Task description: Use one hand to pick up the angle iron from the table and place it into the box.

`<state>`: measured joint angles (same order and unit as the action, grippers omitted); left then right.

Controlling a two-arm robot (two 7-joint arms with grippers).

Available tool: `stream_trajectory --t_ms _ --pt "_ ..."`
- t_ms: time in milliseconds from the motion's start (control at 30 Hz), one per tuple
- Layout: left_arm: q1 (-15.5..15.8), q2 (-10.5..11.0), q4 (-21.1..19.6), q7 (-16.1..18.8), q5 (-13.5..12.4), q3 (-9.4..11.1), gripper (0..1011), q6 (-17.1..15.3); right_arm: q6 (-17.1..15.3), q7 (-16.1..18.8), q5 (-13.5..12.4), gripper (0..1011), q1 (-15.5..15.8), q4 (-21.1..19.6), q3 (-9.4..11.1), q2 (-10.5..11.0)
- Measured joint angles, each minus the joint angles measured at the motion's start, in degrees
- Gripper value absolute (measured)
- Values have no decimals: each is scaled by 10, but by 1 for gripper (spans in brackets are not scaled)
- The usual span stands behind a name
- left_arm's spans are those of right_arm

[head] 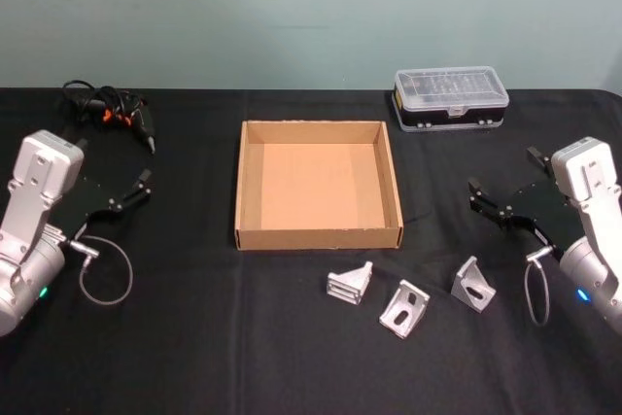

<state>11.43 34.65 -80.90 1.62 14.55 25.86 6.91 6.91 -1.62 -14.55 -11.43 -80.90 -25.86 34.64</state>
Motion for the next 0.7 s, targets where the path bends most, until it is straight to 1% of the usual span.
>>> stream_trajectory --t_ms 300,367,500,600,700 --pt "0 0 0 0 0 0 1011 0 0 0 0 1004 0 0 0 0" --pt "0 0 0 0 0 0 1011 0 2 2 -1 1004 2 0 3 0" --pt "0 0 0 0 0 0 1011 0 9 14 -8 1004 14 -13 13 2" --pt "0 0 0 0 0 0 1012 0 11 25 -19 1004 33 -37 27 10" --pt "0 0 0 0 0 0 1011 0 11 31 -26 1004 48 -56 36 17"
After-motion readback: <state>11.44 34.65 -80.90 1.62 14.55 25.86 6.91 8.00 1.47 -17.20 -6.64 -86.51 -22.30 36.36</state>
